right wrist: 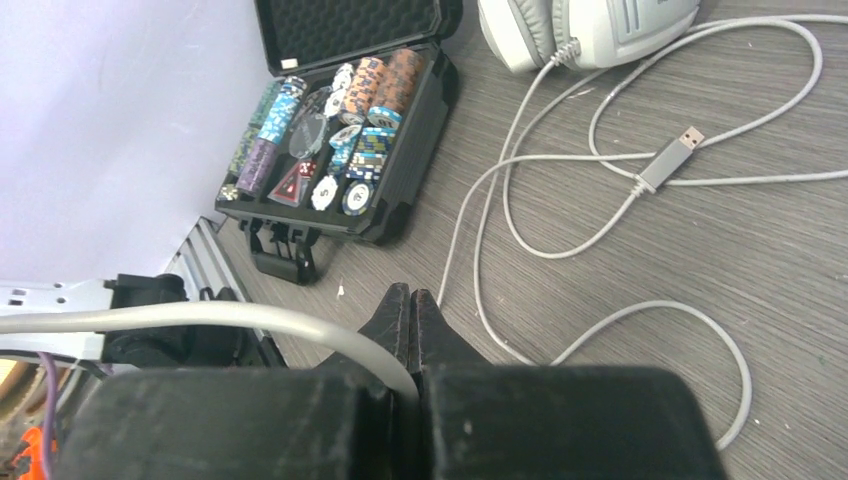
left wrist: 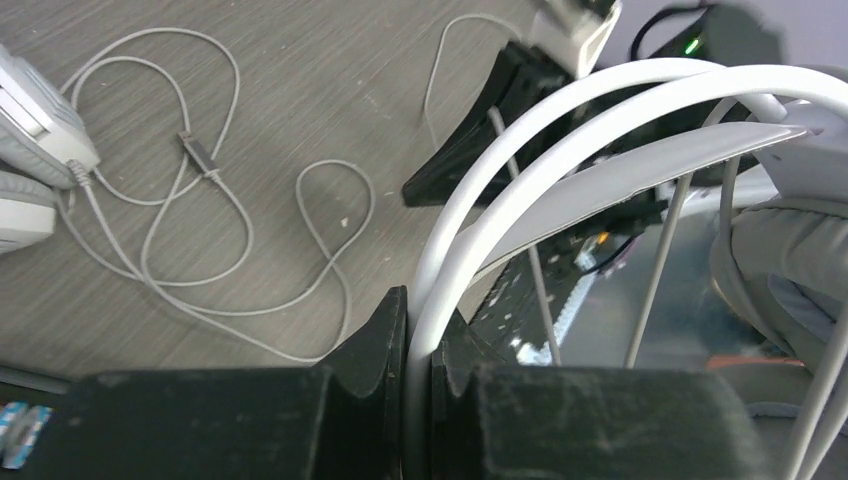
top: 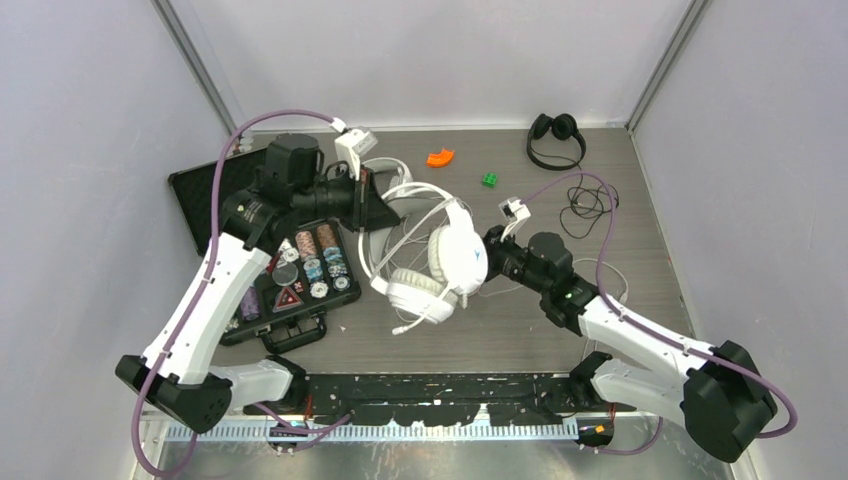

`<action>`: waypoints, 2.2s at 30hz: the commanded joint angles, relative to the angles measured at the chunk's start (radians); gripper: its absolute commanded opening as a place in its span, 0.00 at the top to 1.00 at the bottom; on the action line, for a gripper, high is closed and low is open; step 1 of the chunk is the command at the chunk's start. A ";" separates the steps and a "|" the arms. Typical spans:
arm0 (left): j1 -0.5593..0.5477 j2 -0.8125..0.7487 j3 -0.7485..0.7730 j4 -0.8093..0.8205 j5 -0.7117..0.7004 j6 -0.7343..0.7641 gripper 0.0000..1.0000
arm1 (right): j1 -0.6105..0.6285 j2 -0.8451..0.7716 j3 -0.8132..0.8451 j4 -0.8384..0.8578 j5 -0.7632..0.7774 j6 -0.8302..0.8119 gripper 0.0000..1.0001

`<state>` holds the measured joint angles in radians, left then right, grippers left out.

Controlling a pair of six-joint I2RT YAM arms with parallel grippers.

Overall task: Wrap the headphones
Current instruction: Wrap the headphones cable around the headphones.

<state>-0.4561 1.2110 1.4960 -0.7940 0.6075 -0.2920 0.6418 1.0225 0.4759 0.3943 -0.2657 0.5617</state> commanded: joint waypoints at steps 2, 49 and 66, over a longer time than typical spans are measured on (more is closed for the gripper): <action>0.000 -0.071 -0.061 0.007 0.048 0.242 1.00 | -0.014 -0.043 0.107 -0.116 -0.057 0.029 1.00; -0.184 -0.167 -0.260 0.239 -0.731 0.701 1.00 | -0.017 0.105 0.570 -0.774 -0.273 -0.059 1.00; -0.188 0.002 -0.138 0.107 -0.918 0.432 1.00 | -0.015 0.163 0.626 -0.601 -0.381 0.115 0.96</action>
<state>-0.6418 1.1919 1.2713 -0.6975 -0.2447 0.2829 0.6308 1.1793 1.0428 -0.3103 -0.5919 0.6052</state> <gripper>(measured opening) 0.086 0.036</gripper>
